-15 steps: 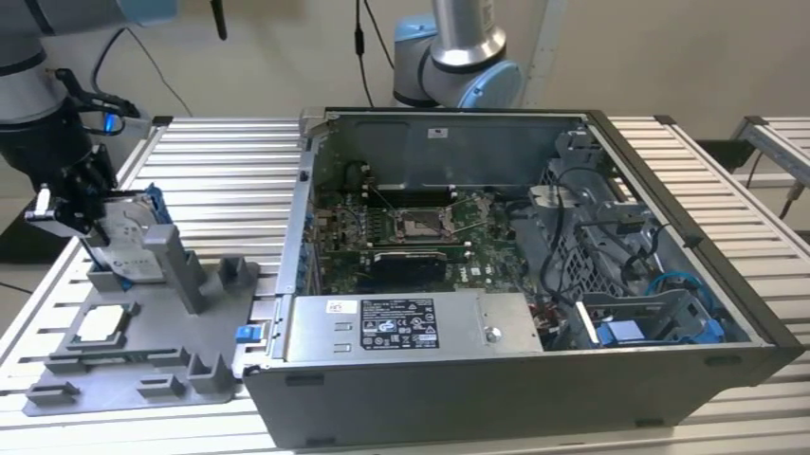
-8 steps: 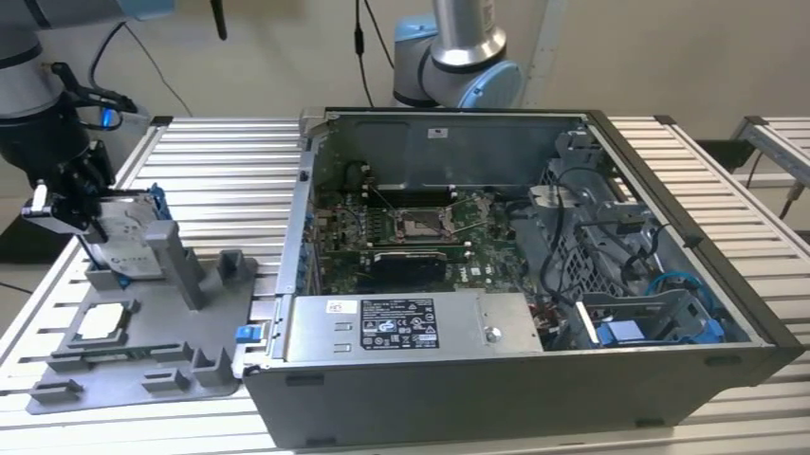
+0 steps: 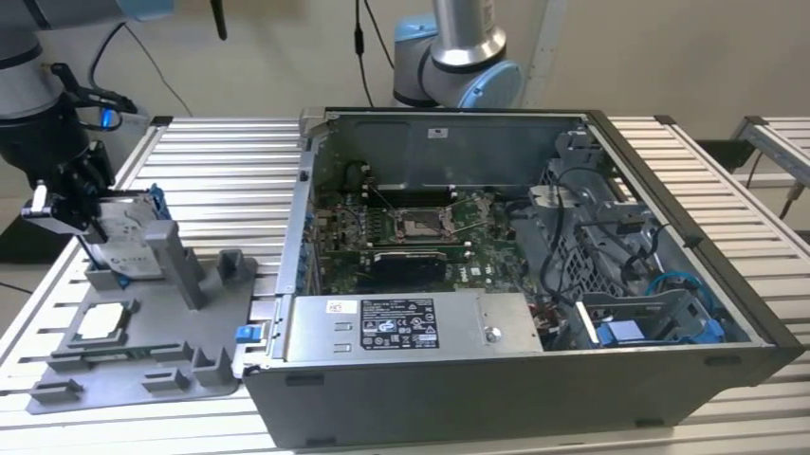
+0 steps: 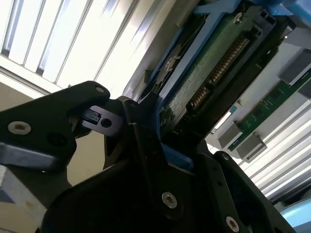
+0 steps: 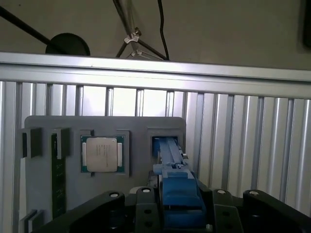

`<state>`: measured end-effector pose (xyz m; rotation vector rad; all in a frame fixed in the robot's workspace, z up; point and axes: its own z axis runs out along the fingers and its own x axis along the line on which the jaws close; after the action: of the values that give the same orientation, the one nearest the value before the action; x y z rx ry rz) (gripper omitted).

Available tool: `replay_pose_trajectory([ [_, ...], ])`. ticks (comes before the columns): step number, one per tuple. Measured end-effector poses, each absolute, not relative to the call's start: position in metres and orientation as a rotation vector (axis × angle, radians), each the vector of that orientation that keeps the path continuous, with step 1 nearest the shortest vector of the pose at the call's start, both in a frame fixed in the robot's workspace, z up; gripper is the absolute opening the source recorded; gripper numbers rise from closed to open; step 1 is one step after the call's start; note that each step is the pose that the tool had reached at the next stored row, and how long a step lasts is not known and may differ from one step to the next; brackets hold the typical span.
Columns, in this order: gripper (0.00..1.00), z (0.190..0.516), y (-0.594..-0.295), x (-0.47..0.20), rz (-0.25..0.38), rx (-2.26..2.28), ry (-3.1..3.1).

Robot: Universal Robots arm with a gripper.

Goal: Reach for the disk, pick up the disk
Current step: 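Pick up the disk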

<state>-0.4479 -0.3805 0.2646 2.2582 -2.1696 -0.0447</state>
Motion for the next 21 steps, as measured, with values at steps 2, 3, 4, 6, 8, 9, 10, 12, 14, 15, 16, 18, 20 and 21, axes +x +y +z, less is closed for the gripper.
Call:
replay_pose_trajectory([
  [2,0.0,0.2647,-0.3805,-0.448,-0.045,2.258,-2.17],
  [3,0.0,0.2647,-0.3805,-0.448,-0.045,2.258,-2.17],
  [4,0.0,0.2645,-0.3806,-0.448,-0.045,2.258,-2.169],
  [6,0.0,0.2632,-0.3806,-0.4481,-0.045,2.258,-2.169],
  [8,0.0,0.2625,-0.3806,-0.4481,-0.045,2.258,-2.169],
  [9,0.0,0.2625,-0.3805,-0.4481,-0.045,2.258,-2.169],
  [10,0.0,0.2625,-0.3805,-0.4481,-0.045,2.258,-2.169],
  [12,0.0,0.2623,-0.3805,-0.4481,-0.045,2.258,-2.169],
  [14,0.0,0.2623,-0.3805,-0.4481,-0.045,2.258,-2.169],
  [15,0.0,0.2623,-0.3806,-0.4481,-0.045,2.258,-2.169],
  [16,0.0,0.2623,-0.3805,-0.4481,-0.045,2.258,-2.169],
  [18,0.0,0.2622,-0.3805,-0.4481,-0.044,2.258,-2.169],
  [20,0.0,0.262,-0.3804,-0.4481,-0.039,2.256,-2.168],
  [21,0.0,0.2621,-0.3804,-0.4481,-0.039,2.256,-2.167],
])
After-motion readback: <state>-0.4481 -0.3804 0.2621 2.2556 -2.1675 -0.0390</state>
